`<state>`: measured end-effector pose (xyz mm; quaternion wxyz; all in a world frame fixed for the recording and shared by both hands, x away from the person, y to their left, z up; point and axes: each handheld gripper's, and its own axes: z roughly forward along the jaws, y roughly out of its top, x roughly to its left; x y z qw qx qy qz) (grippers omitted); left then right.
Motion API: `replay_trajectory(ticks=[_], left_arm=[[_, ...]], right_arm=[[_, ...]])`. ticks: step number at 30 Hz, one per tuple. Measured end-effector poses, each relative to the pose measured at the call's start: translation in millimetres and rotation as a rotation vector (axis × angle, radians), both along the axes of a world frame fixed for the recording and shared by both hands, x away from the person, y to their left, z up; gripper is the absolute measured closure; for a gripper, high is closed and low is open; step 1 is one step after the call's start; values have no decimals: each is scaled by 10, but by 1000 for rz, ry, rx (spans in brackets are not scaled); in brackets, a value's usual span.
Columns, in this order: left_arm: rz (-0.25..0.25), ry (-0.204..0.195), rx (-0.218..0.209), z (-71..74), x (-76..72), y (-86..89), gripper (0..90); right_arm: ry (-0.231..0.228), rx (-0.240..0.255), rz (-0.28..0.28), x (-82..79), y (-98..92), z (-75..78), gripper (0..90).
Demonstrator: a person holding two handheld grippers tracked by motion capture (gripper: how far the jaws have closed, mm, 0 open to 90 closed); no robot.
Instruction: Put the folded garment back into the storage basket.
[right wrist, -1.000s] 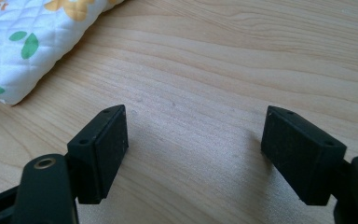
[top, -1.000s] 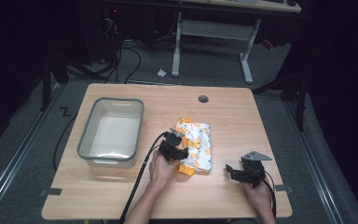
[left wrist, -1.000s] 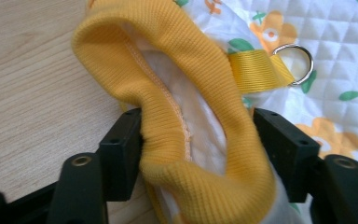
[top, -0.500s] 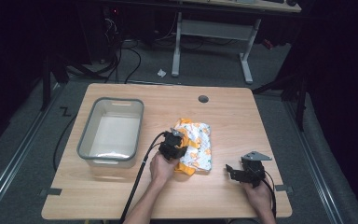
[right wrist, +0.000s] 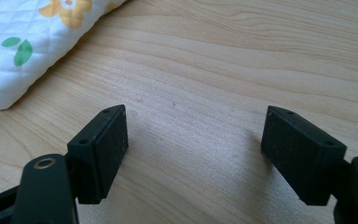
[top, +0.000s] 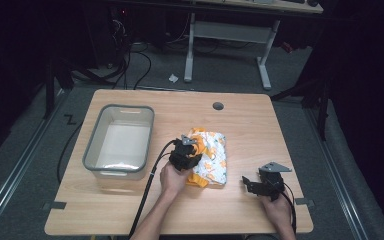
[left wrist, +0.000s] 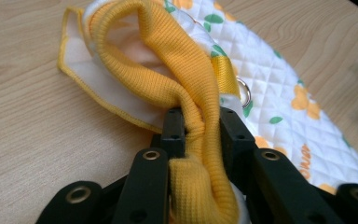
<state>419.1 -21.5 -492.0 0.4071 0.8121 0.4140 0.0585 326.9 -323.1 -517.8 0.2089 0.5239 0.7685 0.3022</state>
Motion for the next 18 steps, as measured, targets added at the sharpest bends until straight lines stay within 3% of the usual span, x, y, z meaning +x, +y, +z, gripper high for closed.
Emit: replay_trajectory(ticks=[8, 13, 18], left_arm=[[-11, -9, -16, 102, -38, 69, 750], [-16, -28, -49, 210, -85, 129, 753], [-29, -45, -43, 293, -116, 125, 755]], right_arm=[[0, 0, 0, 0, 0, 0, 232], [-1, 0, 2, 1, -1, 0, 232], [0, 0, 0, 0, 0, 0, 232]])
